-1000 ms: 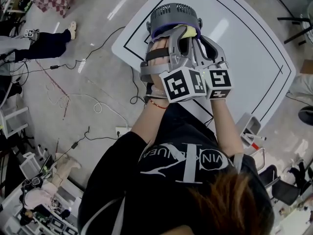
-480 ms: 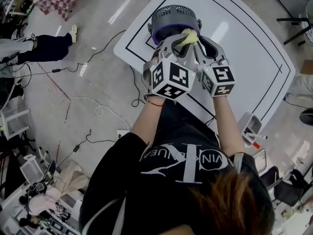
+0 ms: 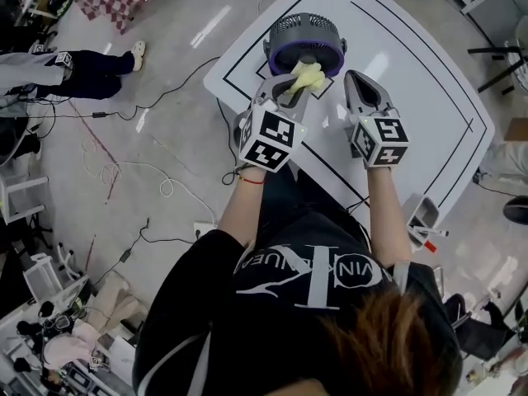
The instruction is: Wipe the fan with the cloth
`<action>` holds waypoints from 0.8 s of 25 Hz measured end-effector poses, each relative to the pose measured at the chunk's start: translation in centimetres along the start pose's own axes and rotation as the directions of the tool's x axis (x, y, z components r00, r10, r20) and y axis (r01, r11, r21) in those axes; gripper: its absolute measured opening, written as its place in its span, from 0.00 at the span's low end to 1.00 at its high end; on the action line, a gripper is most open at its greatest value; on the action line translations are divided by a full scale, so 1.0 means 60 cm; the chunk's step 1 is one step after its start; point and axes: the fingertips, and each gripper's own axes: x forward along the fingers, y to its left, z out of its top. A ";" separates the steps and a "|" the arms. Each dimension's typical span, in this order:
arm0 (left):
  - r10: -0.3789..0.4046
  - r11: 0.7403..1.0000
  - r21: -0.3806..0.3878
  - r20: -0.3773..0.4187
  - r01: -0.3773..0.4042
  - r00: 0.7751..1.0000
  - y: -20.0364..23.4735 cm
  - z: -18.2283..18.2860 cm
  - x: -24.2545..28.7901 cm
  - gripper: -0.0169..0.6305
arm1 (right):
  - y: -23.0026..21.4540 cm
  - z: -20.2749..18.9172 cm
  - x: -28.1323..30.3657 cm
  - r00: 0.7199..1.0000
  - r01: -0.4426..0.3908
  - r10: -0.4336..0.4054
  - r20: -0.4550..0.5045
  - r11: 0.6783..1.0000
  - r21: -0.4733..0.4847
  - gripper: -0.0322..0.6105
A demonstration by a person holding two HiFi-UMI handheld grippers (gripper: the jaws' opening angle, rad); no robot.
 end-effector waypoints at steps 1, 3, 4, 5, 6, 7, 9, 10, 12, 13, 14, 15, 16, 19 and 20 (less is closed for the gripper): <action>0.009 1.000 -0.020 0.015 -0.009 1.000 0.001 -0.002 -0.007 0.11 | 0.000 0.001 -0.007 1.000 -0.002 0.002 0.002 1.000 0.004 0.05; 0.035 0.998 -0.061 0.058 -0.032 0.998 0.009 0.003 -0.026 0.11 | 0.004 0.007 -0.020 1.000 -0.007 0.007 0.006 1.000 -0.001 0.05; 0.053 0.996 -0.081 0.081 -0.046 0.995 0.015 0.007 -0.038 0.11 | 0.007 0.010 -0.027 1.000 -0.010 0.010 0.007 1.000 -0.010 0.05; 0.072 0.993 -0.099 0.101 -0.062 0.992 0.021 0.010 -0.050 0.11 | 0.011 0.014 -0.034 1.000 -0.010 0.010 0.008 1.000 -0.021 0.05; 0.091 0.991 -0.114 0.119 -0.077 0.989 0.027 0.014 -0.063 0.11 | 0.014 0.017 -0.041 1.000 -0.008 0.009 0.010 0.999 -0.032 0.05; 0.110 0.988 -0.125 0.137 -0.093 0.984 0.033 0.018 -0.076 0.11 | 0.016 0.021 -0.049 1.000 -0.007 0.007 0.012 0.999 -0.041 0.05; 0.151 0.981 -0.150 0.174 -0.126 0.973 0.047 0.024 -0.102 0.11 | 0.021 0.029 -0.063 1.000 -0.010 0.011 0.018 0.999 -0.051 0.05; 0.173 0.976 -0.168 0.192 -0.142 0.966 0.055 0.026 -0.116 0.11 | 0.025 0.033 -0.069 1.000 -0.015 0.016 0.021 0.998 -0.053 0.05; 0.220 0.963 -0.201 0.221 -0.177 0.950 0.070 0.031 -0.142 0.11 | 0.037 0.038 -0.079 0.999 -0.033 0.035 0.022 0.997 -0.068 0.05; 0.244 0.958 -0.211 0.233 -0.196 0.941 0.077 0.033 -0.155 0.11 | 0.046 0.040 -0.083 0.999 -0.046 0.048 0.021 0.996 -0.081 0.05; 0.266 0.952 -0.216 0.246 -0.215 0.932 0.082 0.036 -0.167 0.11 | 0.055 0.041 -0.087 0.998 -0.058 0.060 0.018 0.994 -0.094 0.05; 0.286 0.947 -0.222 0.260 -0.231 0.922 0.086 0.037 -0.179 0.11 | 0.064 0.041 -0.091 0.997 -0.069 0.071 0.016 0.992 -0.104 0.05; 0.303 0.942 -0.231 0.273 -0.243 0.913 0.088 0.036 -0.189 0.11 | 0.072 0.041 -0.096 0.997 -0.078 0.080 0.014 0.991 -0.111 0.05; 0.343 0.923 -0.288 0.313 -0.256 0.886 0.091 0.029 -0.213 0.11 | 0.089 0.038 -0.108 0.994 -0.103 0.106 0.020 0.988 -0.118 0.05; 0.354 0.916 -0.308 0.325 -0.256 0.877 0.092 0.027 -0.221 0.11 | 0.094 0.038 -0.111 0.993 -0.110 0.114 0.023 0.986 -0.122 0.05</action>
